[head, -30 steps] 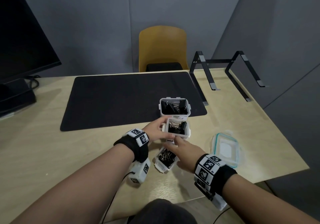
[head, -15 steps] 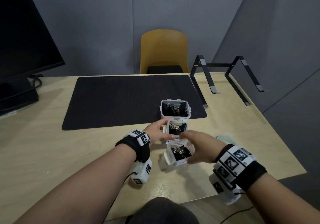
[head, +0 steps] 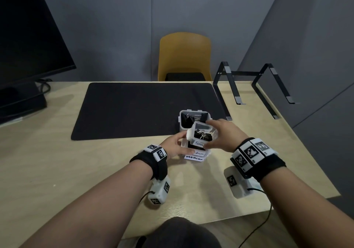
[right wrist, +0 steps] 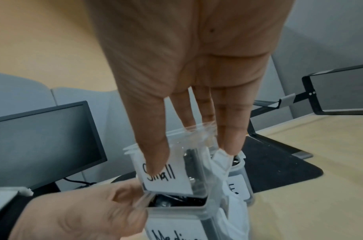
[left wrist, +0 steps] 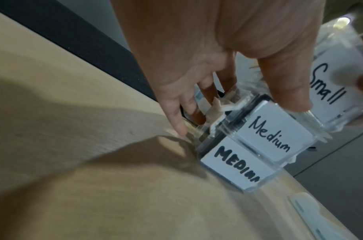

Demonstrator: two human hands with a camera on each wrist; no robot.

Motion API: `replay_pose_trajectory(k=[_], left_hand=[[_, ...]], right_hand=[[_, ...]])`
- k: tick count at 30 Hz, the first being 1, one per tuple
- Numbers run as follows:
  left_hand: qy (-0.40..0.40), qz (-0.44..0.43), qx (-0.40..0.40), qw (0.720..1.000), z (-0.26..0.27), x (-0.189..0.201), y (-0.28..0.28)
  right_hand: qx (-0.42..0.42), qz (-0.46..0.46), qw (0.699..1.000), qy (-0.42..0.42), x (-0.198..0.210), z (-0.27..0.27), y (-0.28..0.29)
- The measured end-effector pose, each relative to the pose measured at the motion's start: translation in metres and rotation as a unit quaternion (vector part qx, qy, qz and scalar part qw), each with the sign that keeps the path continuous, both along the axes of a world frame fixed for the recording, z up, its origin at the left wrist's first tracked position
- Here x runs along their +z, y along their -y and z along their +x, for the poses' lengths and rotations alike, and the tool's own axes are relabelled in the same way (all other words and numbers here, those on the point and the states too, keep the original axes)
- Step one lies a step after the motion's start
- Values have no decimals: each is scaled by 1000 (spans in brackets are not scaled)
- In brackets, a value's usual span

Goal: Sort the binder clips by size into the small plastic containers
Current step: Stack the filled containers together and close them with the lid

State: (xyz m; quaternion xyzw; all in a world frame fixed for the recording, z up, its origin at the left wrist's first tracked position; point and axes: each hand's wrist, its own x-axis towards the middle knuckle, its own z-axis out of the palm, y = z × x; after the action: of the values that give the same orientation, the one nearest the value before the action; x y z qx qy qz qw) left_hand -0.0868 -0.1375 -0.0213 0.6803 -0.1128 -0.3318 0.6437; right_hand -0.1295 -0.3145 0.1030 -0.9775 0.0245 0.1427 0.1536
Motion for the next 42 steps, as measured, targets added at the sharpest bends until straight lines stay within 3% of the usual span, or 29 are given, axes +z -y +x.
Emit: replay_pose_trajectory(k=[30, 42], left_hand=[[27, 74, 0, 997, -4, 9, -1], [7, 105, -20, 994, 2, 19, -1]], right_hand=[[11, -64, 996, -59, 2, 12, -17], [-38, 10, 999, 4, 16, 16, 0]])
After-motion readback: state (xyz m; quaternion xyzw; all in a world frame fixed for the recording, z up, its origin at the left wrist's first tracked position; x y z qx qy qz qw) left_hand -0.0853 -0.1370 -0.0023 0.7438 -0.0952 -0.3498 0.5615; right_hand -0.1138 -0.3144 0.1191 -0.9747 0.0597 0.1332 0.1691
